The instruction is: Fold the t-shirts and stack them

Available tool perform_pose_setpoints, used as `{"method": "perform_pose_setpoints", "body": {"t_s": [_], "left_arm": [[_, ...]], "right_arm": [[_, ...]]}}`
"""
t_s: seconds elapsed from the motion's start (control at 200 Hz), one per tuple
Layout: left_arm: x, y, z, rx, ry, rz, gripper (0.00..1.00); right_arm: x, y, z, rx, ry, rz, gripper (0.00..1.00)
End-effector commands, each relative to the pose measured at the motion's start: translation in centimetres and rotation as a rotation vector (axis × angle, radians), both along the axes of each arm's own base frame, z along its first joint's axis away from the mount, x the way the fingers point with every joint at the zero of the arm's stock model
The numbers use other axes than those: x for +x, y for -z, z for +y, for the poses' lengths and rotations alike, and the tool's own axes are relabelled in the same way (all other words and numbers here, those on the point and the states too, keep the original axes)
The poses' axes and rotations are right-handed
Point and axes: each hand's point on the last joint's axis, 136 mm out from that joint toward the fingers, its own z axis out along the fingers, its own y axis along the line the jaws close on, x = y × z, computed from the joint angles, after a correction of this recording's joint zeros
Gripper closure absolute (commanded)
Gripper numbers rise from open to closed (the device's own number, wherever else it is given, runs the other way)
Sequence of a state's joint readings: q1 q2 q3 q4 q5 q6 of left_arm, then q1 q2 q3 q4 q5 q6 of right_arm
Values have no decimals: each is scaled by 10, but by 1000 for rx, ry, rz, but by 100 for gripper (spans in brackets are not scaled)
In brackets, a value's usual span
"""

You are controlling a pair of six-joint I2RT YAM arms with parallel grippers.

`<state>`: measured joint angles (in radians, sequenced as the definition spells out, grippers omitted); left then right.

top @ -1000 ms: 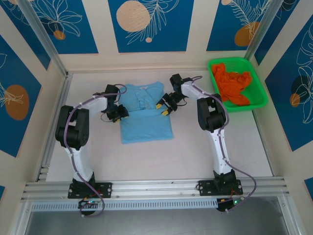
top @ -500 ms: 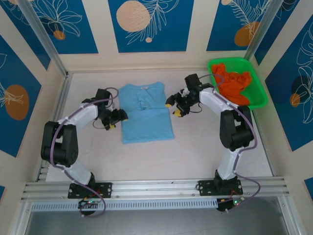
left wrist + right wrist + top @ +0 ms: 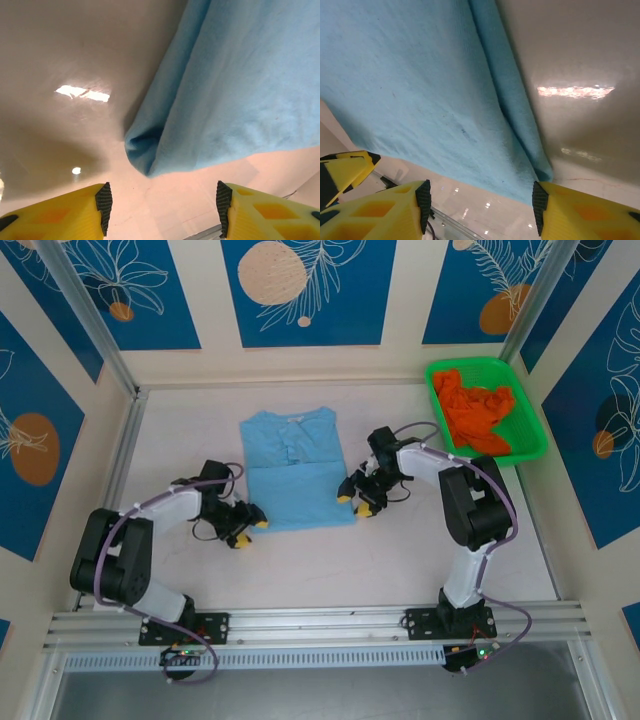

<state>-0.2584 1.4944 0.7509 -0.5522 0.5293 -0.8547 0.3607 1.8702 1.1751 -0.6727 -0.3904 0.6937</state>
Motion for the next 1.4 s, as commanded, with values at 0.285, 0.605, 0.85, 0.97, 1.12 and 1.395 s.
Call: {"method": "perform_pose_setpoints", "body": {"t_s": [0.285,0.605,0.85,0.97,1.12,1.395], "left_arm": [[5,11,2,-10,-141,5,52],[16,22,-3,-45,-198,15,65],[13,32,6,10,-208,36,78],[15,33,12,50,-205,34,93],[14,30,26,162,-124,41,100],[-12,12,24,244,113,43,100]], "right_arm": [[-24,22,-14,-72,44,70,43],[-30,32,-15,-108,57,109,56],[-34,37,-16,-150,69,114,75],[-32,38,-18,-170,69,108,89],[-31,33,-22,-191,42,98,100],[-63,21,-24,-171,-39,108,100]]}}
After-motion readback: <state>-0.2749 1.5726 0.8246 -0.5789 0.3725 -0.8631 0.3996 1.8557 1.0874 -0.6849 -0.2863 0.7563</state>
